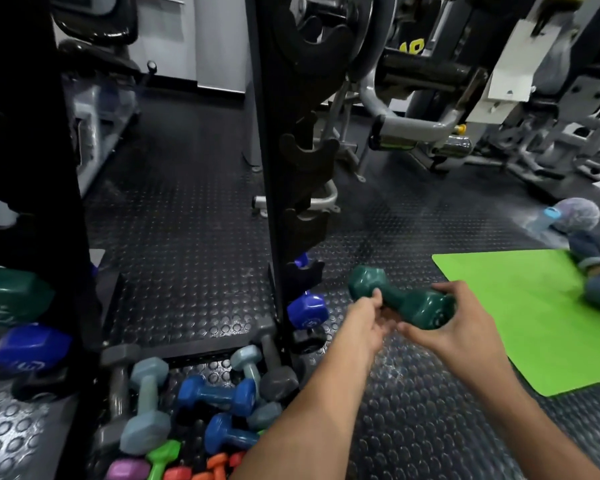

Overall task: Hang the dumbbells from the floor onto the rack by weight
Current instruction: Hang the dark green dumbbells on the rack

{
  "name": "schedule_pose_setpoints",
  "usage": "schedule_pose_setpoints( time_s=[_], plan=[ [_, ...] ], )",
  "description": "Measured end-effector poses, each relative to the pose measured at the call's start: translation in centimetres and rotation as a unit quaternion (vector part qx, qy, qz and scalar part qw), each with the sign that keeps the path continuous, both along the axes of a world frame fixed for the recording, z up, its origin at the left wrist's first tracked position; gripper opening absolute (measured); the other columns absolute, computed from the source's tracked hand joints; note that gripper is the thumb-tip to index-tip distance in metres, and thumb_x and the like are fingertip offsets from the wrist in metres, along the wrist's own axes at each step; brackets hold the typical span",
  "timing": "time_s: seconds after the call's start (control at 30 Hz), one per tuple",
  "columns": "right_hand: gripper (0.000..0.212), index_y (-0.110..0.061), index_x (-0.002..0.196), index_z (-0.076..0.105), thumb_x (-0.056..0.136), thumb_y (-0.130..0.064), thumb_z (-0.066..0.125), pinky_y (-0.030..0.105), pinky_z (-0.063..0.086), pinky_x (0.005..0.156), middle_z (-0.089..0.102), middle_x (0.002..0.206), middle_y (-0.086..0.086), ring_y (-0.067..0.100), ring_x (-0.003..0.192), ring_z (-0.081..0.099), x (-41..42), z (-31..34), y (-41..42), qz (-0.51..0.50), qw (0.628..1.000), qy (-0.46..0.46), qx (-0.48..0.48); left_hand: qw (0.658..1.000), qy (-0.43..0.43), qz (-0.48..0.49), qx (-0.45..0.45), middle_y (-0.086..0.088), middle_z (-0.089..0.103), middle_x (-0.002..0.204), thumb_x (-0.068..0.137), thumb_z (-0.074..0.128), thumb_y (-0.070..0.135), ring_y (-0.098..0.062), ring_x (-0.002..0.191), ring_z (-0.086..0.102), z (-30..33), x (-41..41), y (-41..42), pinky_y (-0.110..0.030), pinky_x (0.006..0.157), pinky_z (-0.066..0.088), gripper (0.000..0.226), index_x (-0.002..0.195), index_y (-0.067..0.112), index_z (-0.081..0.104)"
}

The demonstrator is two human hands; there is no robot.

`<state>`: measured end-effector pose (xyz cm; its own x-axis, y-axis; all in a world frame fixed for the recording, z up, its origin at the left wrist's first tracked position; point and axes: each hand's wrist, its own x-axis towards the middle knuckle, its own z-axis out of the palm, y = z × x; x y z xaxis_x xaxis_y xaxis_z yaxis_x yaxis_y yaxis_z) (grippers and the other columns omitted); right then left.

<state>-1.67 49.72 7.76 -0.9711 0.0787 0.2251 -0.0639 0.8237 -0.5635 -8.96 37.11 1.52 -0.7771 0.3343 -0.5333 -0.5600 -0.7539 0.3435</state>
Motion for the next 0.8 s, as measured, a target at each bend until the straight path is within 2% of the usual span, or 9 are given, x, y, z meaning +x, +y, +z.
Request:
schedule_pose_setpoints(
  time_s=[0.13,0.23,0.3,0.37,0.43,0.47,0.6,0.7,0.8],
  plan=[
    [0.092,-0.029,0.123,0.046,0.049,-0.05,0.096,0.027,0.051,0.087,0.061,0.111,-0.014,0.004,0.098,0.064,0.6,1.6,-0.6,-0.005,0.993,-0.007,-0.119,0.993,0.087,0.011,-0.079,-0.017,0.075,0.092,0.101,0.061,0.017,-0.031,0.085,0.075,2.5,-1.0,-1.2,-0.038,0.064,0.063,0.026,0.12,-0.002,0.064],
    [0.088,-0.03,0.123,0.055,0.047,-0.046,0.097,0.019,0.05,0.081,0.066,0.11,-0.017,0.001,0.097,0.066,0.6,1.6,-1.5,0.002,0.987,-0.019,-0.157,0.983,0.125,0.01,-0.133,-0.007,0.074,0.085,0.099,0.066,0.024,-0.019,0.069,0.071,3.4,-1.3,-2.6,-0.031,0.061,0.058,0.018,0.11,0.01,0.067],
    [0.084,-0.034,0.117,0.063,0.043,-0.05,0.098,0.024,0.055,0.082,0.072,0.106,-0.014,0.005,0.094,0.07,0.4,0.7,-2.5,0.0,0.984,-0.028,-0.176,0.978,0.141,0.015,-0.154,-0.004,0.072,0.085,0.099,0.066,0.021,-0.014,0.065,0.068,3.3,-0.9,-3.5,-0.029,0.064,0.055,0.01,0.105,0.013,0.065],
    [0.082,-0.032,0.112,0.067,0.039,-0.054,0.099,0.035,0.06,0.085,0.075,0.102,-0.007,0.014,0.094,0.074,0.2,-0.3,-3.8,-0.005,0.966,-0.036,-0.257,0.973,0.163,0.033,-0.158,-0.006,0.073,0.096,0.098,0.065,0.015,-0.02,0.081,0.069,2.6,-0.5,-4.4,-0.033,0.076,0.055,0.012,0.11,0.014,0.066],
    [0.079,-0.027,0.111,0.069,0.042,-0.053,0.099,0.045,0.063,0.084,0.075,0.105,0.0,0.023,0.098,0.075,-0.2,-1.0,-5.1,-0.016,0.926,-0.045,-0.374,0.975,0.171,0.042,-0.132,-0.01,0.075,0.114,0.098,0.064,0.013,-0.028,0.103,0.07,2.5,0.2,-5.2,-0.041,0.095,0.055,0.026,0.124,0.016,0.066],
    [0.074,-0.025,0.11,0.069,0.047,-0.05,0.098,0.047,0.063,0.084,0.074,0.107,0.003,0.026,0.101,0.075,-0.3,-1.1,-5.8,-0.015,0.914,-0.047,-0.402,0.978,0.166,0.042,-0.118,-0.013,0.075,0.117,0.098,0.063,0.014,-0.03,0.105,0.071,2.6,0.5,-5.5,-0.044,0.099,0.055,0.029,0.127,0.017,0.065],
    [0.045,-0.03,0.105,0.072,0.067,-0.038,0.095,0.045,0.061,0.086,0.076,0.101,-0.001,0.02,0.098,0.074,-0.8,-1.2,-6.5,0.028,0.942,-0.034,-0.332,0.988,0.117,0.023,-0.096,-0.016,0.075,0.083,0.097,0.061,0.025,-0.027,0.074,0.071,3.6,0.9,-6.8,-0.037,0.072,0.057,0.024,0.102,0.005,0.073],
    [0.038,-0.023,0.104,0.076,0.073,-0.046,0.083,0.036,0.059,0.085,0.078,0.105,0.005,0.02,0.097,0.075,-1.8,-0.1,-4.6,0.067,0.928,-0.11,-0.349,0.986,0.115,0.039,-0.11,-0.02,0.074,0.089,0.097,0.062,0.024,-0.029,0.078,0.071,3.1,1.1,-6.8,-0.036,0.072,0.058,0.037,0.118,-0.006,0.069],
    [0.08,-0.012,0.108,0.079,0.075,-0.083,0.061,0.032,0.054,0.09,0.079,0.108,0.008,0.018,0.101,0.076,-3.9,0.3,-2.8,0.073,0.919,-0.159,-0.353,0.991,0.094,0.049,-0.085,-0.025,0.072,0.105,0.097,0.06,0.026,-0.035,0.094,0.071,2.5,1.5,-6.7,-0.042,0.085,0.057,0.042,0.127,-0.003,0.065]
  ],
)
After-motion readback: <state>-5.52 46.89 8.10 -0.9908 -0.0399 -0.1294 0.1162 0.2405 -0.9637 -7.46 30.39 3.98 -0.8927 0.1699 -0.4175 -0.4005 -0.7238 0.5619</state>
